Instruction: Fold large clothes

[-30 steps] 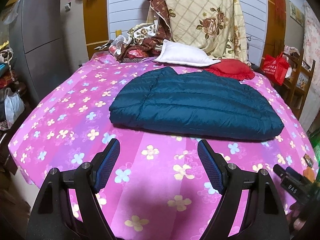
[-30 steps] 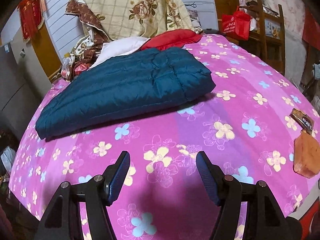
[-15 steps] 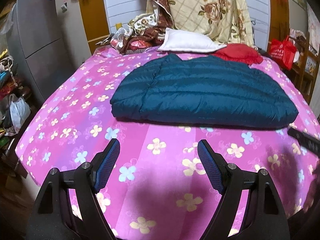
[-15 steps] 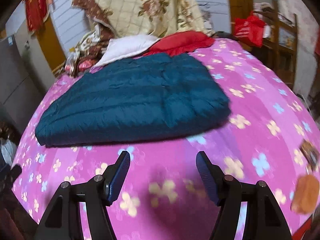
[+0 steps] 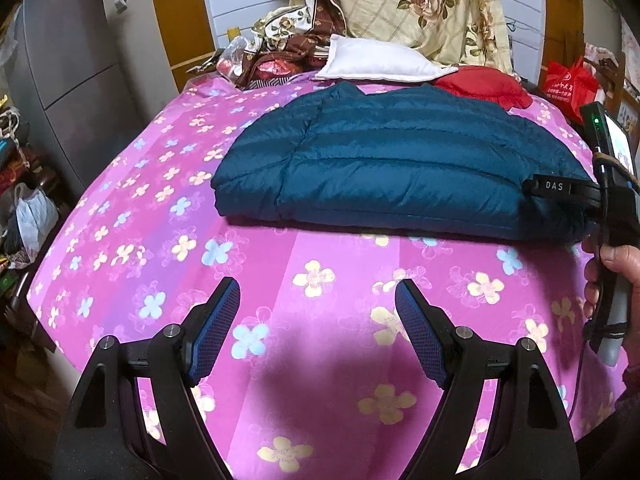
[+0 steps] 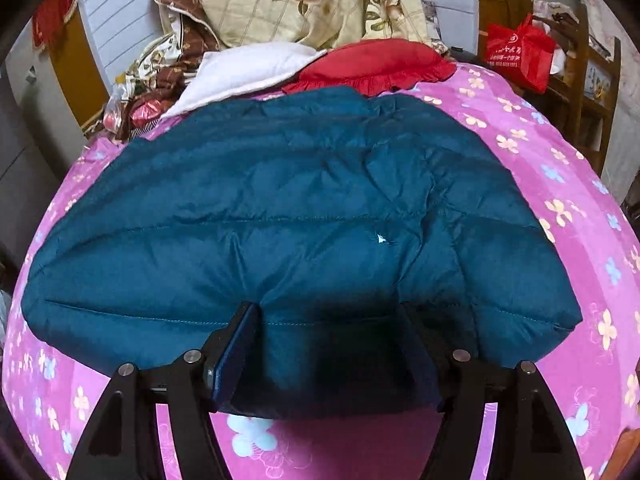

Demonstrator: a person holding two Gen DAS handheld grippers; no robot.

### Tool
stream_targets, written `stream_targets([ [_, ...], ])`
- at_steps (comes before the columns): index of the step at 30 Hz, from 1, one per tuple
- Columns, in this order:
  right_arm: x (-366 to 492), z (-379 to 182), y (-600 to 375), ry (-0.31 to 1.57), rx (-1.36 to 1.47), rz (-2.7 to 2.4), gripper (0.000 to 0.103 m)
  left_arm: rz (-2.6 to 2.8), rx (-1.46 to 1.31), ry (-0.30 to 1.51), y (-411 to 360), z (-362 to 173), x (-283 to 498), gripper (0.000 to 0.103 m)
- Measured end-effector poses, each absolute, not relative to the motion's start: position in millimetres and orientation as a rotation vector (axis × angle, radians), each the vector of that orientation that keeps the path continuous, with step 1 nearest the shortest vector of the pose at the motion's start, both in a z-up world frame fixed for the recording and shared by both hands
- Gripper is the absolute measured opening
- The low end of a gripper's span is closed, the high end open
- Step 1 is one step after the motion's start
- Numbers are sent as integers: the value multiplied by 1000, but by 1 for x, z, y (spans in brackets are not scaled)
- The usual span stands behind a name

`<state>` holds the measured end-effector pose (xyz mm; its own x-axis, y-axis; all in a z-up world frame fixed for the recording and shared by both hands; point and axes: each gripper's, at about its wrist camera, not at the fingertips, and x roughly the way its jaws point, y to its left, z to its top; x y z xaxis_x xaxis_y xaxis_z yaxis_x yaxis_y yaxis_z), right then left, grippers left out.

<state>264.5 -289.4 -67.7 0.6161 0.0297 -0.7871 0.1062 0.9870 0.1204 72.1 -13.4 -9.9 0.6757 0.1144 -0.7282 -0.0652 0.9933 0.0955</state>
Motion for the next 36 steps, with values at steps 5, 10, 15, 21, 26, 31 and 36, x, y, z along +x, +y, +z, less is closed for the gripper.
stream_targets([
  [5,243,-61,-300,928,170,1,69,99,53,820,-10,-9,72,80],
  [10,191,-55,-312,911,233,38,69,95,30,813,-6,-5,67,80],
  [15,145,-57,-317,893,278,43,69,86,28,804,-7,0,59,80],
  [21,113,-64,-316,864,293,33,69,75,37,782,-12,11,47,80],
  [26,101,-64,-310,851,283,40,69,76,42,781,-12,14,41,80],
  [31,94,-66,-308,851,301,49,69,74,26,801,-9,14,39,80],
  [36,91,-65,-301,853,289,59,69,74,22,821,-6,10,40,80],
])
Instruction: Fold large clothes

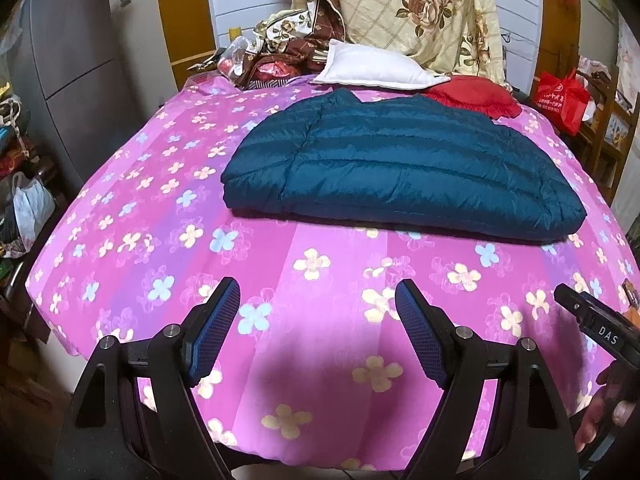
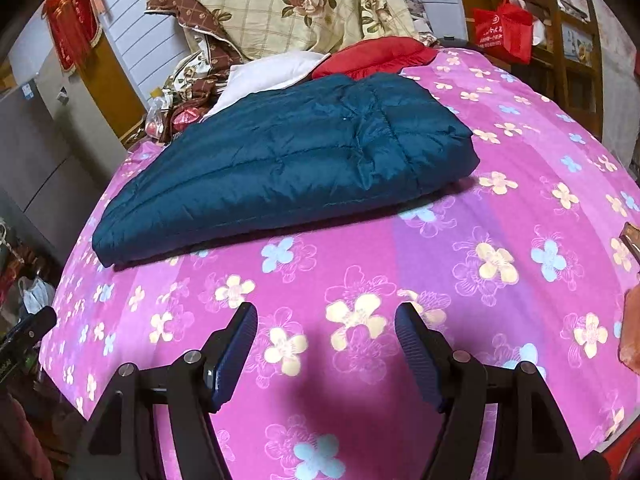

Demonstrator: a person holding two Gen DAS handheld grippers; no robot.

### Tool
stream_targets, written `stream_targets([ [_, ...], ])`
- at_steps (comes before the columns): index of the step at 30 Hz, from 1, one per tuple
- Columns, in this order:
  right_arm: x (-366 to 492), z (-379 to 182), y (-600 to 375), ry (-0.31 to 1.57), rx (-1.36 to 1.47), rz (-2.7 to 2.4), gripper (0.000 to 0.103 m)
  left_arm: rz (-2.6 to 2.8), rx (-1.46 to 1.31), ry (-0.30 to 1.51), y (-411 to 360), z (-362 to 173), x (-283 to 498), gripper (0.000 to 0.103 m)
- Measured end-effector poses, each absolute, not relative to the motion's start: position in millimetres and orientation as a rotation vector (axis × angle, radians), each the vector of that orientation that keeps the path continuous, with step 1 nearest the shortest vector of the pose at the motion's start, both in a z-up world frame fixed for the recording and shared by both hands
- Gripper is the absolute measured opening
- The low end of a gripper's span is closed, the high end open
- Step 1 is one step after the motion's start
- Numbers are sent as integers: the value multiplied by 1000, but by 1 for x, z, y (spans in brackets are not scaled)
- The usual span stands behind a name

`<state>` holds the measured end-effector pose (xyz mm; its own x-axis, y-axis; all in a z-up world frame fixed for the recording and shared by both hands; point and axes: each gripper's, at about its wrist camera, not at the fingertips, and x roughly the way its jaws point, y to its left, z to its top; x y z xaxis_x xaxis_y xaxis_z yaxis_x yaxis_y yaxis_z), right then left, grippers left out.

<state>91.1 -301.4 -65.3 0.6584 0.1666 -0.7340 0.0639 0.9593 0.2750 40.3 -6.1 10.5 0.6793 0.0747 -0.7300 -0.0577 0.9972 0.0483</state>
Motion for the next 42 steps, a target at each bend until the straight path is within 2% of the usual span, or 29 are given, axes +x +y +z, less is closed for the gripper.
stream_targets([
  [22,129,-73,-328,902,381,21,69,135,-4,890,30,-18,76,80],
  [31,171,-79,-374,895,584,36,69,81,-204,874,102,-6,145,80],
  [36,198,-85,-393,880,717,50,69,-75,-489,957,146,-29,204,80],
  [39,209,-90,-396,879,747,59,69,-99,-580,963,164,-46,224,80],
  [42,218,-95,-394,882,742,58,74,-148,-636,954,172,-58,235,80],
])
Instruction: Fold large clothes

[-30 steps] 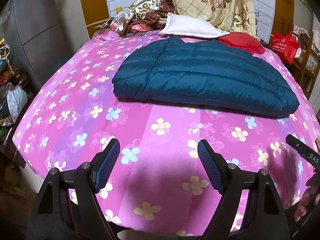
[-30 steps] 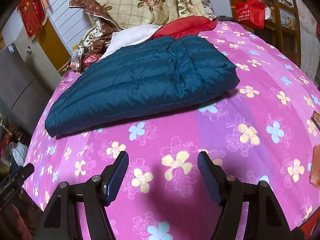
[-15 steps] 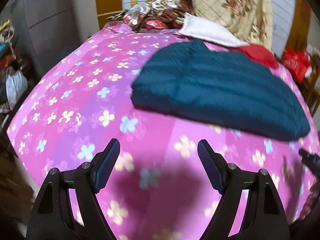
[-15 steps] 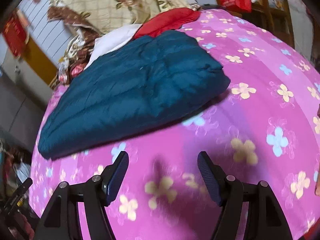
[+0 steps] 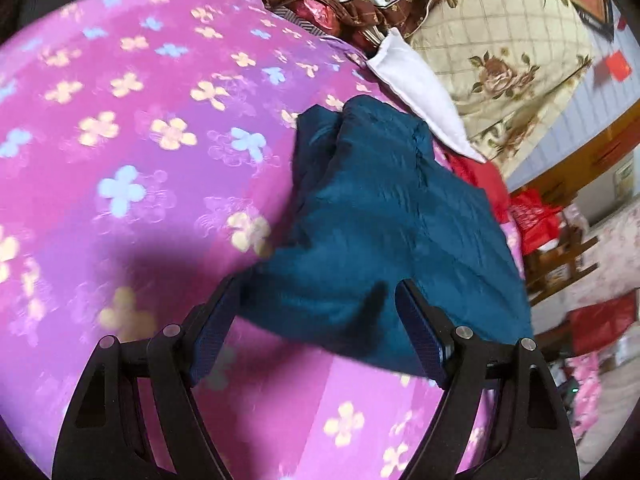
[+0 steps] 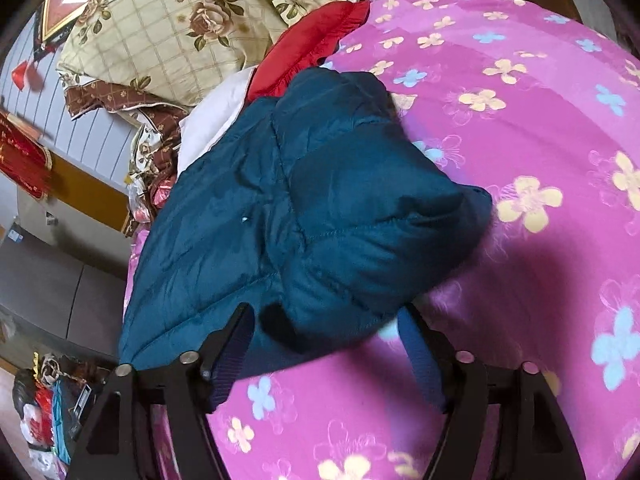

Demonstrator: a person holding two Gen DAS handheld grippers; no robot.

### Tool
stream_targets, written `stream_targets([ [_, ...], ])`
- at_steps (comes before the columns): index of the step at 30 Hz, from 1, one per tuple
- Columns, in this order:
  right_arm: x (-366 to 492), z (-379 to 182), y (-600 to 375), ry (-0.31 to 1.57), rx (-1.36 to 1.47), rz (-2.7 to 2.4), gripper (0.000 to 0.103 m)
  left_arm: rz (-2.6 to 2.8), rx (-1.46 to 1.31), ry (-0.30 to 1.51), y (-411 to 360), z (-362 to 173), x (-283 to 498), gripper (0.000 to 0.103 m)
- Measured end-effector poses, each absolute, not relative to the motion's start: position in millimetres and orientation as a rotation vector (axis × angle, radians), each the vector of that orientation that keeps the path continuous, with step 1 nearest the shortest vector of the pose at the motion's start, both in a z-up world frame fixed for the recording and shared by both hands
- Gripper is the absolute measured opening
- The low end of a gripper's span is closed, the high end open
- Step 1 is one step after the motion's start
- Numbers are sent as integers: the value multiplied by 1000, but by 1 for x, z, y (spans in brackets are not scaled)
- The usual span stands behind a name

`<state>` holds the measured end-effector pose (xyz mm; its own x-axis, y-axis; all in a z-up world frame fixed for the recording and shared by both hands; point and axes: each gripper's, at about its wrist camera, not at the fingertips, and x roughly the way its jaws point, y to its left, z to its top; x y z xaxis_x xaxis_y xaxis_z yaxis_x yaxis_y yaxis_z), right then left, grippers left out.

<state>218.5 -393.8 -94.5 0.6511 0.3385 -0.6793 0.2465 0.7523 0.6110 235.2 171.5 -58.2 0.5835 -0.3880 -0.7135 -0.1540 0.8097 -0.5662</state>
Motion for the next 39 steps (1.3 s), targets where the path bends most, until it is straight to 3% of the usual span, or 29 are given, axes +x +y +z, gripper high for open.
stream_targets([
  [5,240,-111,-397,901,773,83,74,-208,-702,958,169,-70,264,84],
  [10,270,-114,-400,867,844,118,88,-248,-647,990,146,-72,294,91],
  [14,295,-112,-396,866,835,99,90,-175,-579,1050,124,-75,306,92],
  [18,303,-111,-397,876,814,86,85,-158,-490,1064,111,-66,299,64],
  [20,302,-112,-399,874,812,104,83,-156,-421,1053,106,-60,293,60],
  [23,296,-116,-405,847,829,138,83,-144,-380,1047,103,-61,292,61],
  [27,294,-117,-404,833,853,107,82,-138,-413,1068,104,-68,298,75],
  [30,295,-116,-403,863,837,98,83,-127,-415,1065,103,-70,301,77],
  [34,304,-109,-396,919,747,111,69,-112,-377,1052,101,-60,300,50],
  [39,316,-84,-364,915,533,115,45,-51,-266,1034,95,-45,315,35],
])
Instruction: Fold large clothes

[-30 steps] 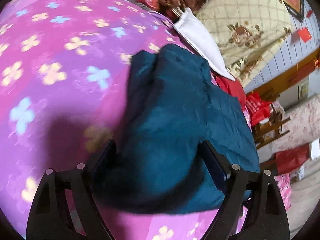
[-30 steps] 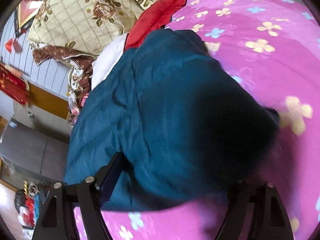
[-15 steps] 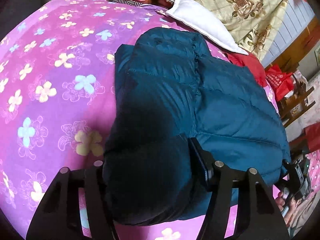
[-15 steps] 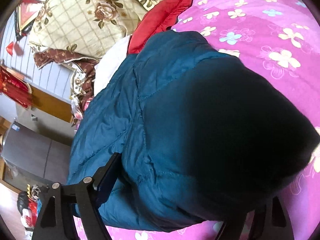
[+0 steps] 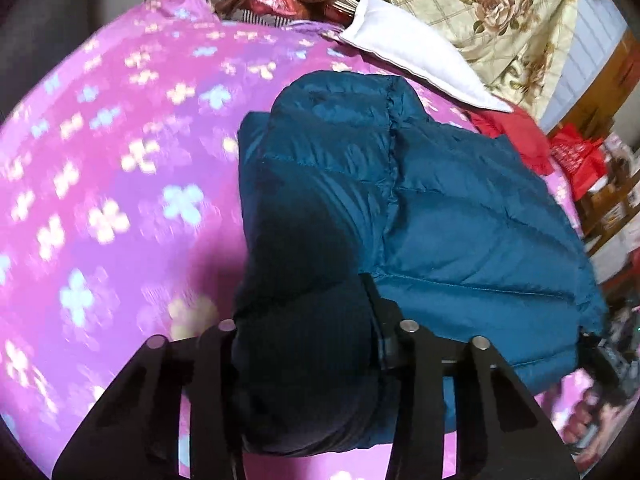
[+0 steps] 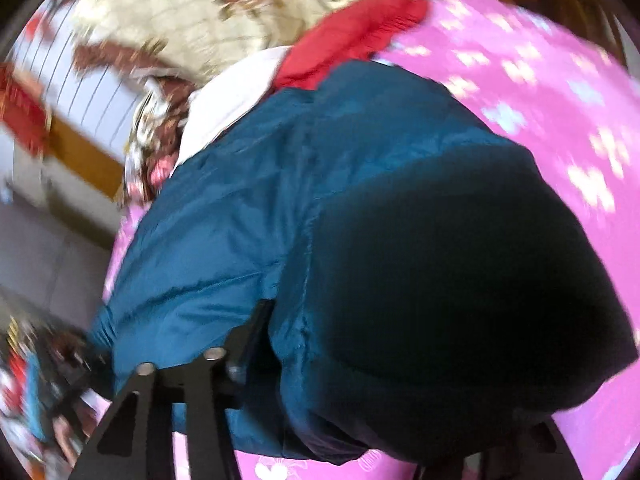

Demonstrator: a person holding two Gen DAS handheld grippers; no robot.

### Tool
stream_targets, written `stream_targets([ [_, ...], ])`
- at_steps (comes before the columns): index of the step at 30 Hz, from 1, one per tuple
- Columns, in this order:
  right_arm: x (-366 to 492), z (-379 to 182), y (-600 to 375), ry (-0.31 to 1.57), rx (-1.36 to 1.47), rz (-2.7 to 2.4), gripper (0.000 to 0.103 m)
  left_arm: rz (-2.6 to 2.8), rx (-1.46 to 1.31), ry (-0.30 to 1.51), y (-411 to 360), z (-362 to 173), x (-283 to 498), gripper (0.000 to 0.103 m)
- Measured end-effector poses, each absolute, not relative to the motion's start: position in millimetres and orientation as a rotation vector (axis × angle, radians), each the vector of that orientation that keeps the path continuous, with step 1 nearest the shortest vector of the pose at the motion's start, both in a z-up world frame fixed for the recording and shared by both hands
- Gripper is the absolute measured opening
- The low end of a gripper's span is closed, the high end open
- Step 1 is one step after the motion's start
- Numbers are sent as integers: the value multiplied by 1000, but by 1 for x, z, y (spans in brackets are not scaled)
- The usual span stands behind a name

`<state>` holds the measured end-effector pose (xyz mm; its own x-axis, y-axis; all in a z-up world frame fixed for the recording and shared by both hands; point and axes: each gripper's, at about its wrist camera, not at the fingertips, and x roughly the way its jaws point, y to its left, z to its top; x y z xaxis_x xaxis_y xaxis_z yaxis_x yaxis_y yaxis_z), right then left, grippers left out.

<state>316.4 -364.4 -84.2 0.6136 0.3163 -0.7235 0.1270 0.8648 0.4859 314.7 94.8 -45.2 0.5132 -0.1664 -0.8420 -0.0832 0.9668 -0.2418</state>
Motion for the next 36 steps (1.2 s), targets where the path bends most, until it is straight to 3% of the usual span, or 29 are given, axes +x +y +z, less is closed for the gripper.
stream_targets([
  [4,325,-60,-343,878,417,125,34,1,-229,1036,96,-39,331,27],
  [18,333,-64,-331,865,439,121,34,99,-165,1054,91,-46,344,28],
  [26,284,-71,-367,871,576,102,42,24,-388,1026,123,-32,320,35],
  [36,224,-43,-369,792,361,-14,46,36,-306,1013,125,-20,280,40],
])
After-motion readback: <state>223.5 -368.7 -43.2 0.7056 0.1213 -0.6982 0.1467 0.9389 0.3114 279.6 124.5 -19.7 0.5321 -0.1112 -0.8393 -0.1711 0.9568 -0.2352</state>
